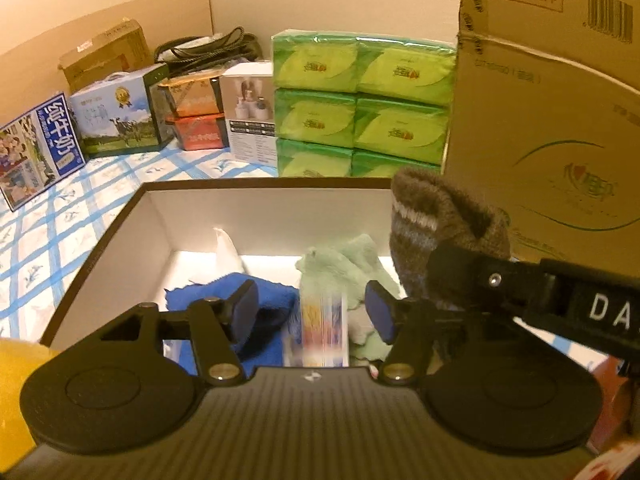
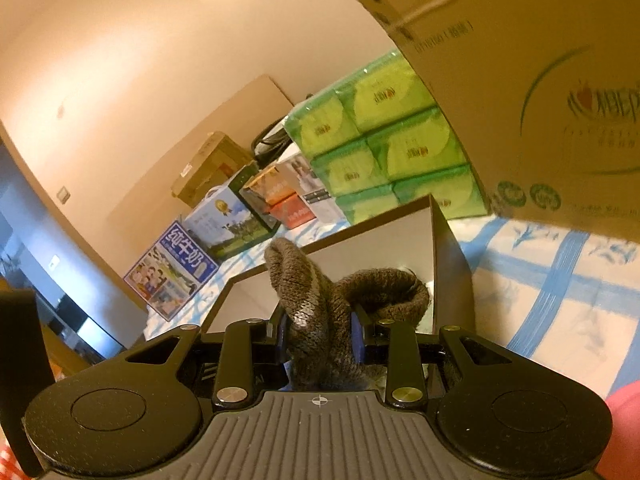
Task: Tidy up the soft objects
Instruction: 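Carry the sock in the right gripper into the box while the left drops the card in, then withdraw both open tools from the box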
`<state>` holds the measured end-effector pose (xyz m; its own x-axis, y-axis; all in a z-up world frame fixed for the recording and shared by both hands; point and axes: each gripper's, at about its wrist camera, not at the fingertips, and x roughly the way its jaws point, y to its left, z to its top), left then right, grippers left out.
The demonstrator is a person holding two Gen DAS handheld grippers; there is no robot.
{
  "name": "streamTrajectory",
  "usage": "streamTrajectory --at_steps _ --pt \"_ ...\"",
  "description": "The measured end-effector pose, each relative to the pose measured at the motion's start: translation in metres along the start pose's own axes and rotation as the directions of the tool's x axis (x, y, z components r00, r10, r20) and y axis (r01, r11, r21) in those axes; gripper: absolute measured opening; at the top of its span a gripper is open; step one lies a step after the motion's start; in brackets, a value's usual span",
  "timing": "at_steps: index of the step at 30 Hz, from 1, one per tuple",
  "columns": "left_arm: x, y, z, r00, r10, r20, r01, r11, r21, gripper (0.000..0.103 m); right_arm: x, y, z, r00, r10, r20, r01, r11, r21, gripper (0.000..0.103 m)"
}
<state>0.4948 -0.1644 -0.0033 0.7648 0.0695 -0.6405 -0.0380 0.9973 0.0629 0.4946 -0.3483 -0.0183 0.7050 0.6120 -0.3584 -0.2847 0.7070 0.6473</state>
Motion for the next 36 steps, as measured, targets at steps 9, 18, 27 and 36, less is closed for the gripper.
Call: streamTrajectory --at_steps 9,18,27,36 --pt "0.006 -0.003 -0.003 1.000 0.023 0.005 -0.023 0.998 0.057 0.064 0.018 -0.003 0.000 0.999 -0.039 -0.012 0.040 0.997 0.065 0.061" --pt "0.007 -0.004 -0.005 1.000 0.023 -0.001 -0.023 0.996 0.083 0.064 0.015 -0.003 0.002 0.996 -0.083 -0.014 0.084 0.995 0.045 0.062" --pt "0.003 -0.009 -0.008 1.000 0.020 -0.002 -0.020 0.995 0.095 0.064 -0.001 -0.006 0.001 0.995 -0.103 -0.010 0.104 0.994 0.044 0.062" --pt "-0.014 -0.016 -0.008 1.000 0.007 0.012 -0.008 0.993 0.117 0.064 -0.036 -0.003 0.002 0.992 -0.126 0.024 0.125 0.991 0.037 0.062"
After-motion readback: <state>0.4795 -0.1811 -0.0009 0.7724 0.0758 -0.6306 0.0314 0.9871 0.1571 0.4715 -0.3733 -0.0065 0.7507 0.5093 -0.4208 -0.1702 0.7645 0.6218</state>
